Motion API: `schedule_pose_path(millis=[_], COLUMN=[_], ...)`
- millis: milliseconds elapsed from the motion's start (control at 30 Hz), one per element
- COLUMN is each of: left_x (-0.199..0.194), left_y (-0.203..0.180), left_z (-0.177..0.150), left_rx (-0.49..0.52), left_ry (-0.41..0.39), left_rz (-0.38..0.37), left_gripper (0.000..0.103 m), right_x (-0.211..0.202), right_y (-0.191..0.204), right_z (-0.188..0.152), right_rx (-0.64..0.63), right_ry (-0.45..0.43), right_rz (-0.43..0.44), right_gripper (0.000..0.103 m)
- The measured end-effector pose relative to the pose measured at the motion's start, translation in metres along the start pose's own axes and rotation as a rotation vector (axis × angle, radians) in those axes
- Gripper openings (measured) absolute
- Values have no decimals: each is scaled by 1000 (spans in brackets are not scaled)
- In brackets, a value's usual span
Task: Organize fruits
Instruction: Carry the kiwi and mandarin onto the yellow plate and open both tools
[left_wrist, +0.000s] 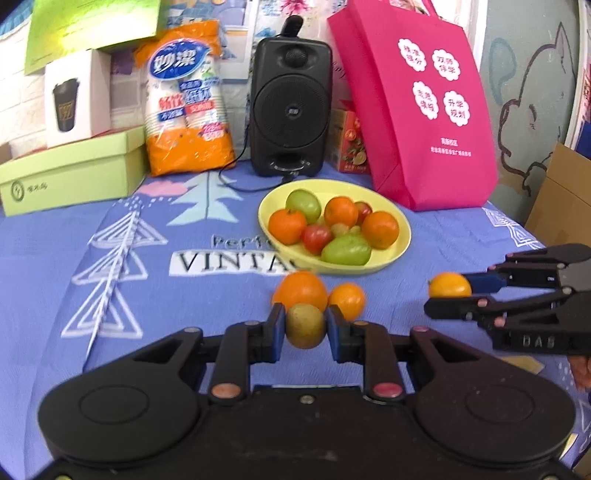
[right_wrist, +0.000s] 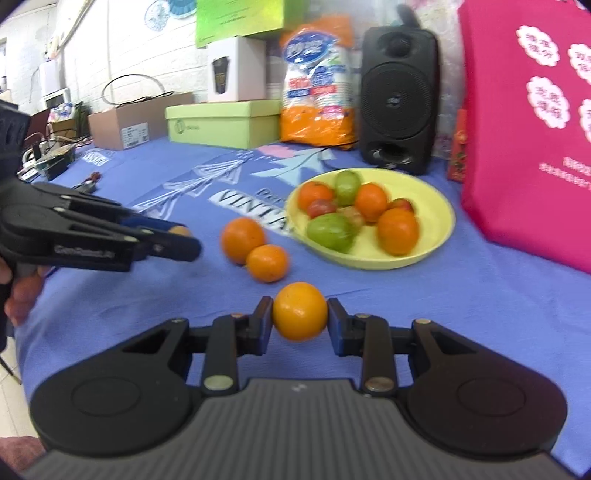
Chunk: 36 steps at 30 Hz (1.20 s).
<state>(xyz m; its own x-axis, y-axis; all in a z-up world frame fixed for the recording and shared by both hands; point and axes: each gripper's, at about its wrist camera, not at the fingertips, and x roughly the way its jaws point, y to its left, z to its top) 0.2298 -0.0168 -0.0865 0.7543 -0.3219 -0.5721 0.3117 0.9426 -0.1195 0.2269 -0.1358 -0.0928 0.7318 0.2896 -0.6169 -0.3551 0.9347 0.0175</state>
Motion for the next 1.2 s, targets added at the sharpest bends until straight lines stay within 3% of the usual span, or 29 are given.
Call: schedule_pose_path(millis=[267, 500, 600, 700, 767, 800, 833, 1033, 1200], left_x=[43, 127, 162, 187, 197, 200, 199, 168, 137], left_y=[-7, -10, -5, -1, 1, 2, 3, 12, 25], left_z=[64, 123, 137, 142, 143, 143, 142, 135, 121], left_rx=[41, 64, 29, -2, -24, -43, -54, -19, -11], left_ry=[-28, -2, 44, 83, 97, 100, 93, 55, 49], left_rz=[-10, 20, 16, 9, 16, 15, 18, 38, 39], left_gripper=[24, 24, 24, 29, 45, 61, 63, 72, 72], right_x=[29, 71, 76, 81, 84, 84, 85, 85, 80], right_y=[-35, -51, -52, -53, -53, -52, -52, -52, -46], right_z=[41, 62, 67, 72, 74, 75, 75, 75, 75], right_rx=[-26, -33, -39, -50, -55, -60, -66, -66, -96], right_ry=[-18, 11, -6, -4, -3, 0, 2, 4, 7], right_rz=[-70, -43, -27, -31, -23, -22, -21, -20, -27], right_gripper=[30, 30, 30, 30, 30, 30, 30, 31, 40])
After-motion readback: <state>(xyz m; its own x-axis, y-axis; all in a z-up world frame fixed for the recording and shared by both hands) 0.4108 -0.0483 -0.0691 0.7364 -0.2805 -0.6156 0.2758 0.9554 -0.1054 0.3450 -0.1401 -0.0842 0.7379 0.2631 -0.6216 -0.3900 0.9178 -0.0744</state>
